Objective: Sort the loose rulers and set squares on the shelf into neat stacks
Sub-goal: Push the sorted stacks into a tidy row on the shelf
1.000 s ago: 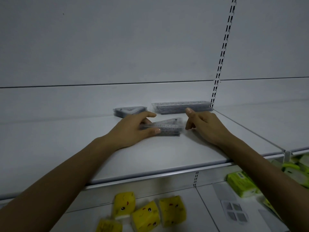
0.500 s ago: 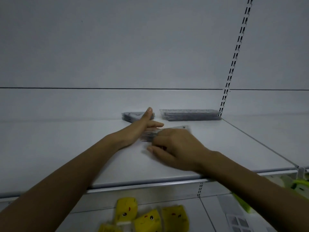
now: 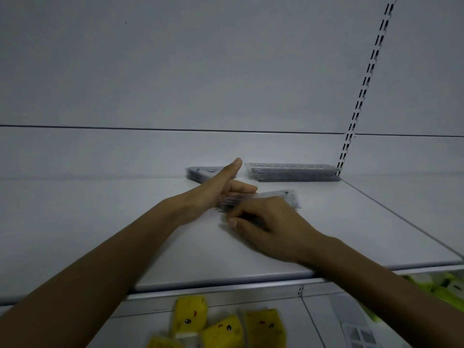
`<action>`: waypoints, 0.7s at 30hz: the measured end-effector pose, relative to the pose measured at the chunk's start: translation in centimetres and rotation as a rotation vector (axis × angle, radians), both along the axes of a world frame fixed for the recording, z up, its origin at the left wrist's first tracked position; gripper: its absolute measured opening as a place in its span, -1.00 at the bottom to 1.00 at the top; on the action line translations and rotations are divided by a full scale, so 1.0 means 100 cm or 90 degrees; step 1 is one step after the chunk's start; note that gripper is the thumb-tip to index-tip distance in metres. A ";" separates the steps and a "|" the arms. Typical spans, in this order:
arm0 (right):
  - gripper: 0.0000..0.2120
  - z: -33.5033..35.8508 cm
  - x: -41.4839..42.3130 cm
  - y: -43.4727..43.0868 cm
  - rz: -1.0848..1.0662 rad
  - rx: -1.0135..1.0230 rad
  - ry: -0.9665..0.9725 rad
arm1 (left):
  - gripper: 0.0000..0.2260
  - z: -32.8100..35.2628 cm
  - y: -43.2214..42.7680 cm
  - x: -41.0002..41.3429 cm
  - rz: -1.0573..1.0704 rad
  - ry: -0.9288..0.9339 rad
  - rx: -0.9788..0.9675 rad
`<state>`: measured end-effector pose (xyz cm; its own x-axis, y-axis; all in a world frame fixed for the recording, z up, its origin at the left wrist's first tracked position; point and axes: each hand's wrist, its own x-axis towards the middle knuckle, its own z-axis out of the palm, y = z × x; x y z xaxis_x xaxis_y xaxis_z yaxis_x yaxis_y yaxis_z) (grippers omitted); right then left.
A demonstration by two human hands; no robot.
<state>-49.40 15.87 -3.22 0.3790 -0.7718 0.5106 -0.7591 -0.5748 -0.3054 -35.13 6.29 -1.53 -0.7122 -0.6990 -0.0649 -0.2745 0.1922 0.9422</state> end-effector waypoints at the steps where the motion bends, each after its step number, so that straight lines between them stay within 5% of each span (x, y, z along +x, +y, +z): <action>1: -0.79 0.000 0.000 0.000 0.002 0.001 -0.004 | -0.33 0.000 0.000 0.000 0.000 -0.003 0.000; 15: -0.80 0.000 0.003 -0.001 -0.001 -0.066 0.050 | -0.61 0.006 0.010 0.002 -0.016 -0.006 -0.065; 21: -0.76 0.015 -0.039 0.016 -0.161 -0.329 -0.056 | -0.52 -0.001 0.002 0.015 0.005 -0.139 -0.391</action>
